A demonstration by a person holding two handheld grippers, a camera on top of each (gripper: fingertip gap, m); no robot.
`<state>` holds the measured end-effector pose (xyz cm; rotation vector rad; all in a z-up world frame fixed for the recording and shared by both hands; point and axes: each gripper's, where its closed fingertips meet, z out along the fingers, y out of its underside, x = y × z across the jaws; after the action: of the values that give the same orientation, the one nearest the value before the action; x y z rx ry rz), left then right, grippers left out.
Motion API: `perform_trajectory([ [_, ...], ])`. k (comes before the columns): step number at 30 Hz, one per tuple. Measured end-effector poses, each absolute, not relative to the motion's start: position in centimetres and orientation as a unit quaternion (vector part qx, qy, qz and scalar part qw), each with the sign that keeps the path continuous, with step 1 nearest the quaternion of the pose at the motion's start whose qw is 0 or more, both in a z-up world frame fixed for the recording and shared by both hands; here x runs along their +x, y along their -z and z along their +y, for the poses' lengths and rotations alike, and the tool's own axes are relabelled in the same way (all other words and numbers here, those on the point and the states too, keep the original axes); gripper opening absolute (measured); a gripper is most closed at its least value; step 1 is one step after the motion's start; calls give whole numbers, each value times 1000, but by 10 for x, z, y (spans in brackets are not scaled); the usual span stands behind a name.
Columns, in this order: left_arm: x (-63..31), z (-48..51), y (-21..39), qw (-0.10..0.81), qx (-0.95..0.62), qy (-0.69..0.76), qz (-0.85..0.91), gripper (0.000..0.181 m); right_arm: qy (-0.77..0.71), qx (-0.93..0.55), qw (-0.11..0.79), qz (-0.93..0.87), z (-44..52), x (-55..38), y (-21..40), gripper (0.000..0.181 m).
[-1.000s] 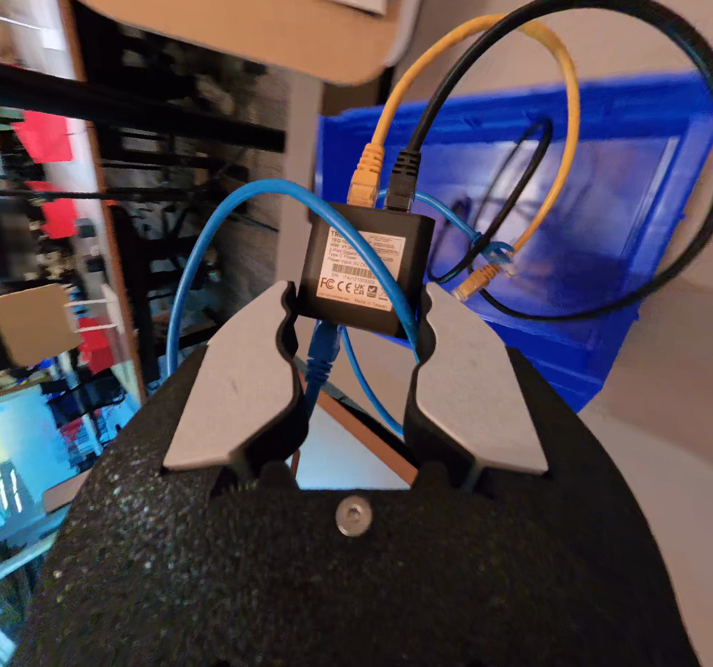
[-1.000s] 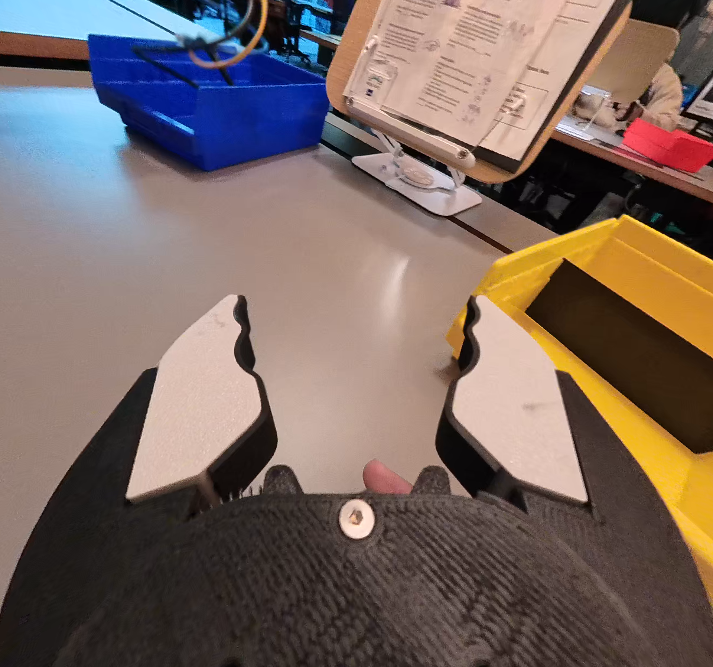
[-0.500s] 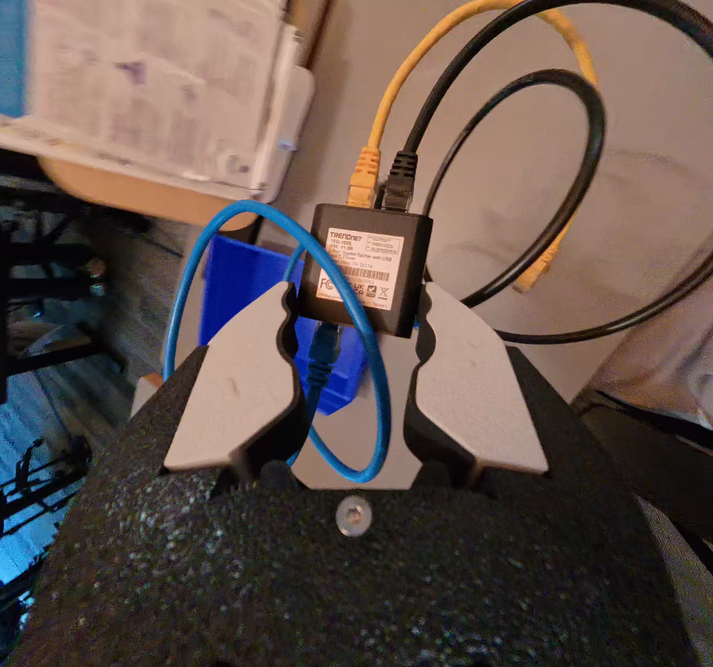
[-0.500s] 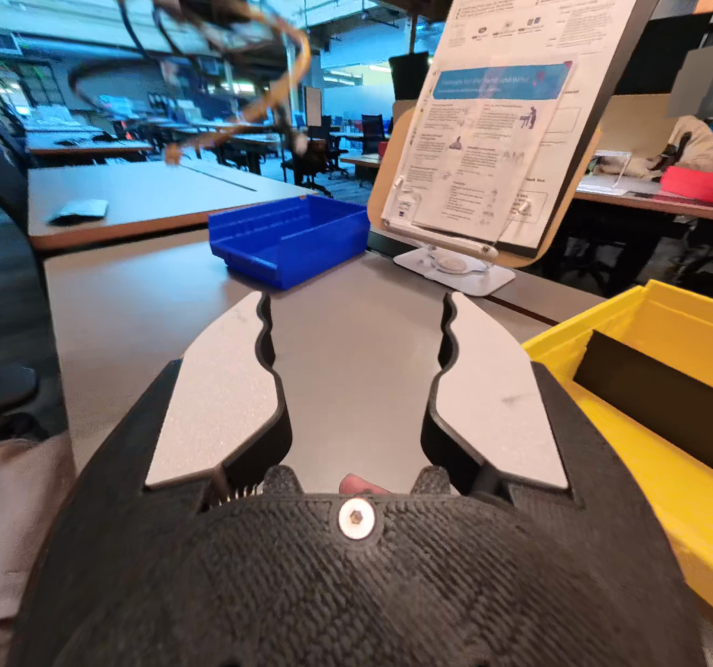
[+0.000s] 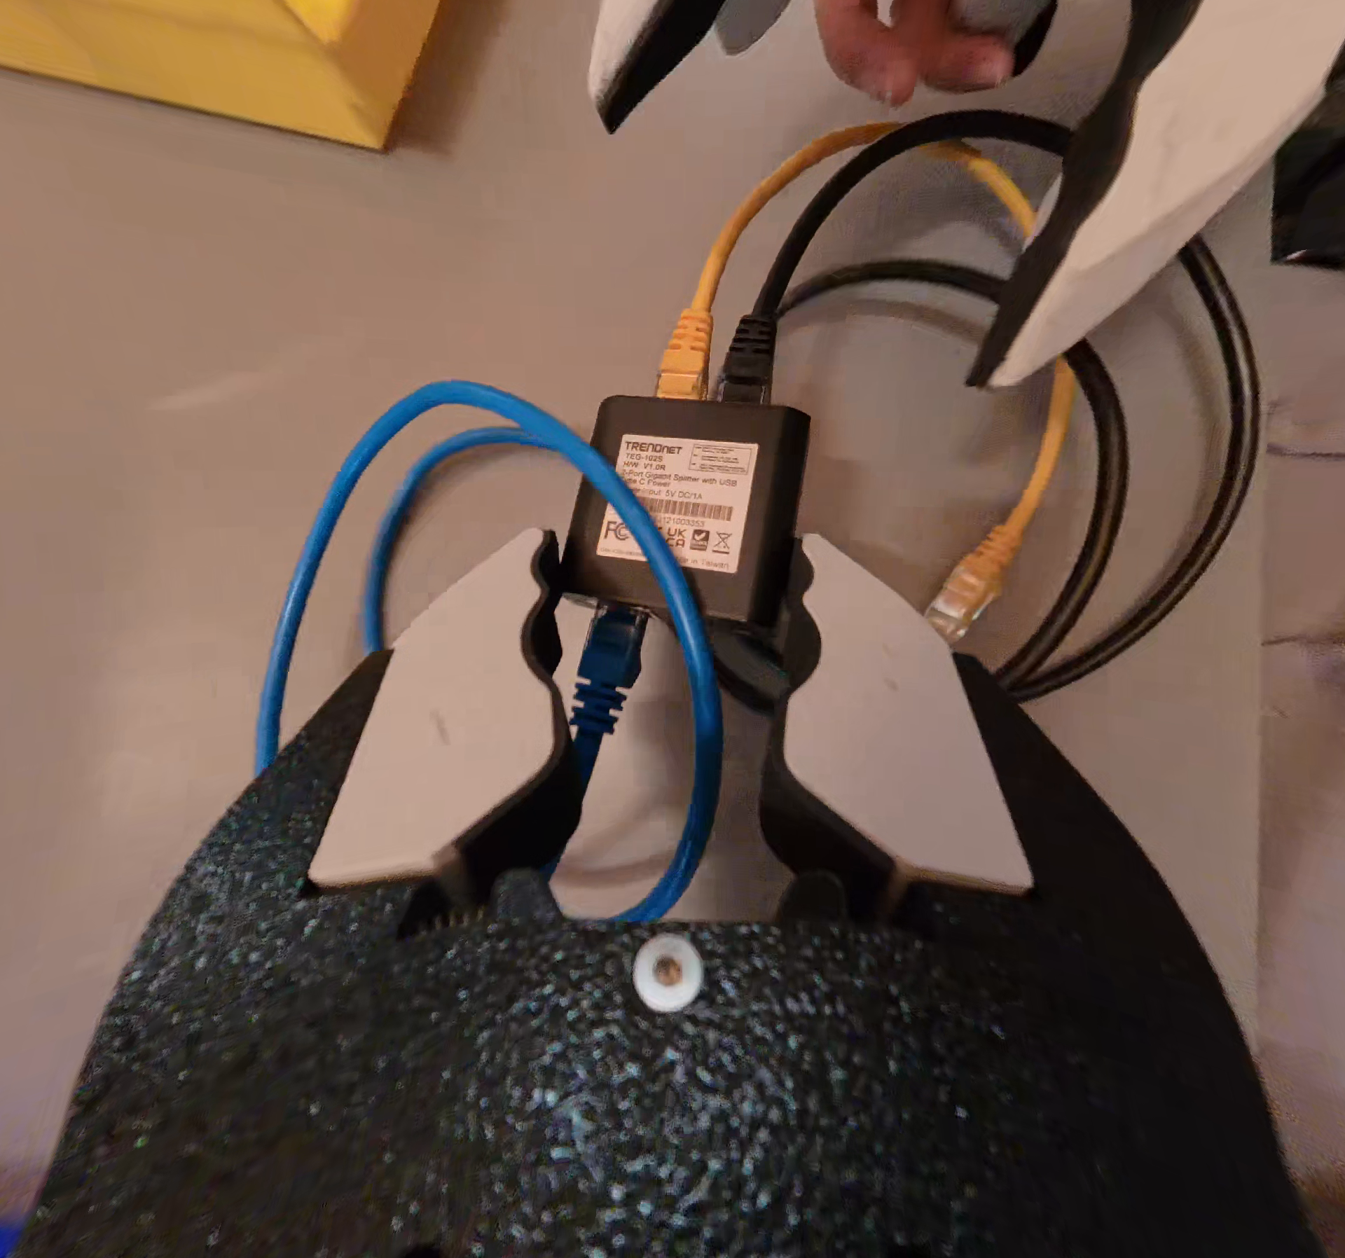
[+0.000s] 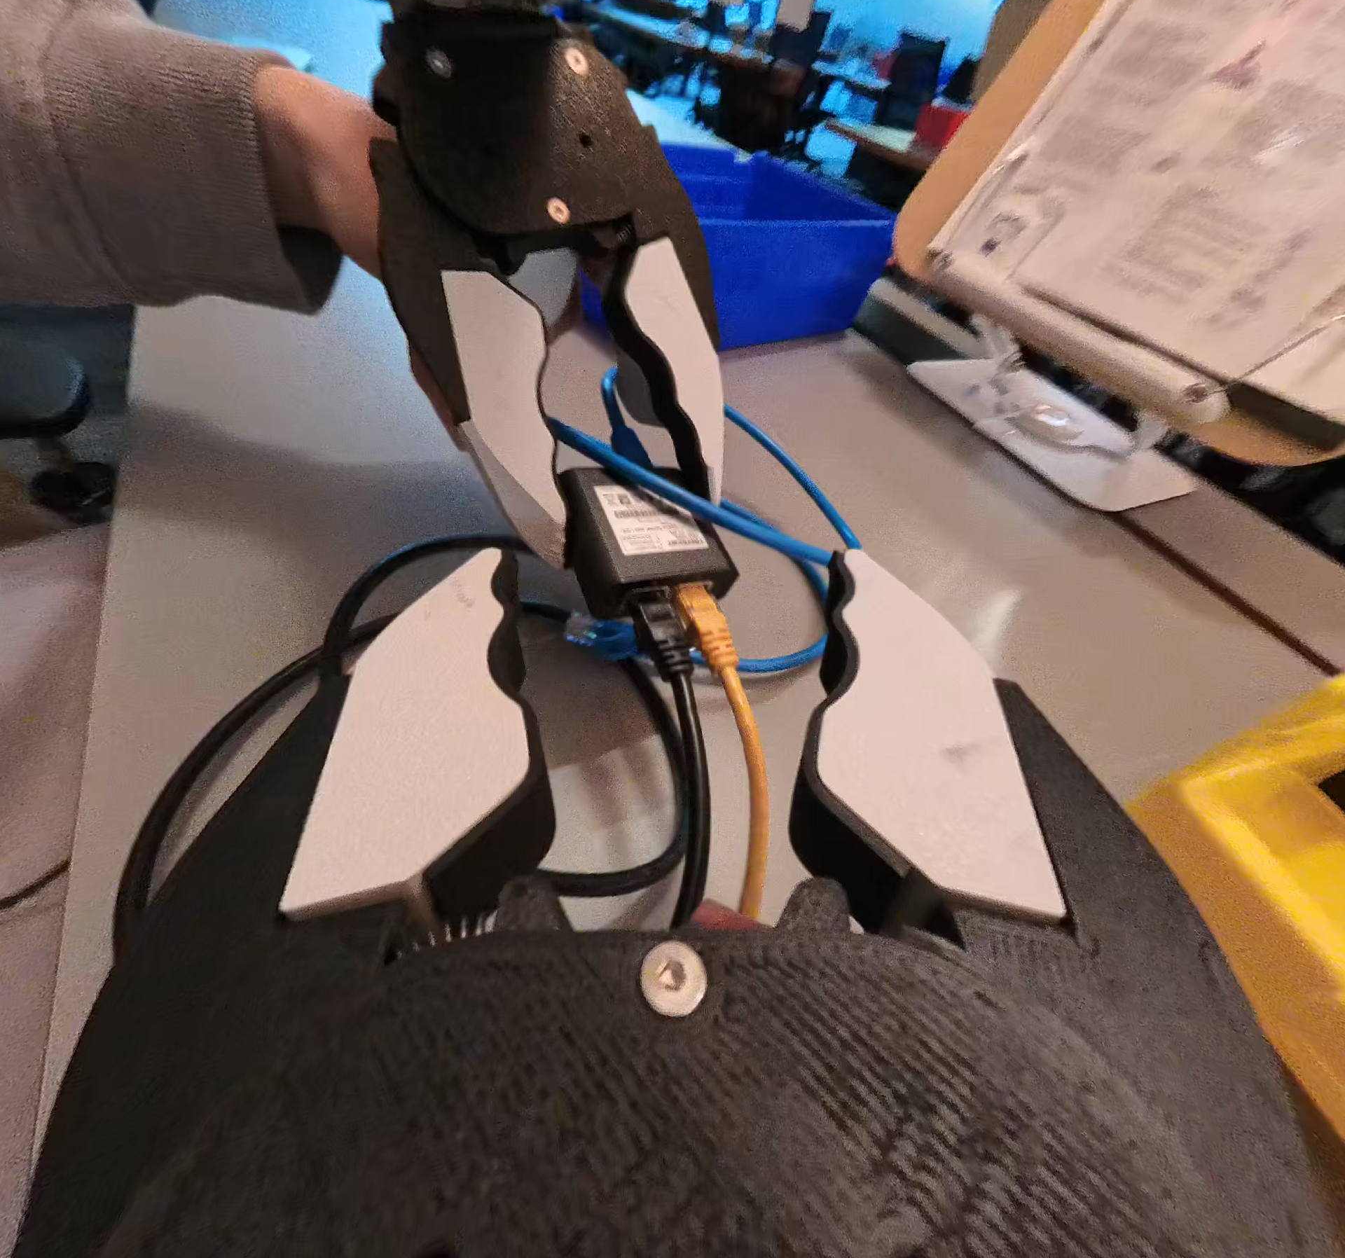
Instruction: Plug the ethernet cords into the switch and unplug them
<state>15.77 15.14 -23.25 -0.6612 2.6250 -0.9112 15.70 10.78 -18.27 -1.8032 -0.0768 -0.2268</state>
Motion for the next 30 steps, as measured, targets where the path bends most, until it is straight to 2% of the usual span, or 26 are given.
perform_trajectory([
  [1, 156, 150, 241, 132, -233, 333, 904, 59, 86, -783, 614, -39, 110, 154, 188, 81],
  [4, 156, 150, 259, 133, -241, 372, 887, 59, 76, -783, 616, -36, 110, 156, 196, 79],
  [11, 149, 163, 254, 97, -268, 424, 860, 85, 79, -783, 616, -25, 94, 167, 197, 80],
  [14, 147, 162, 249, 104, -262, 462, 841, 79, 73, -779, 622, -25, 89, 169, 196, 80],
  [23, 152, 150, 266, 125, -245, 430, 860, 58, 66, -790, 608, -35, 93, 167, 212, 80],
  [30, 156, 144, 252, 170, -219, 463, 842, 58, 52, -778, 626, -23, 90, 170, 206, 79],
])
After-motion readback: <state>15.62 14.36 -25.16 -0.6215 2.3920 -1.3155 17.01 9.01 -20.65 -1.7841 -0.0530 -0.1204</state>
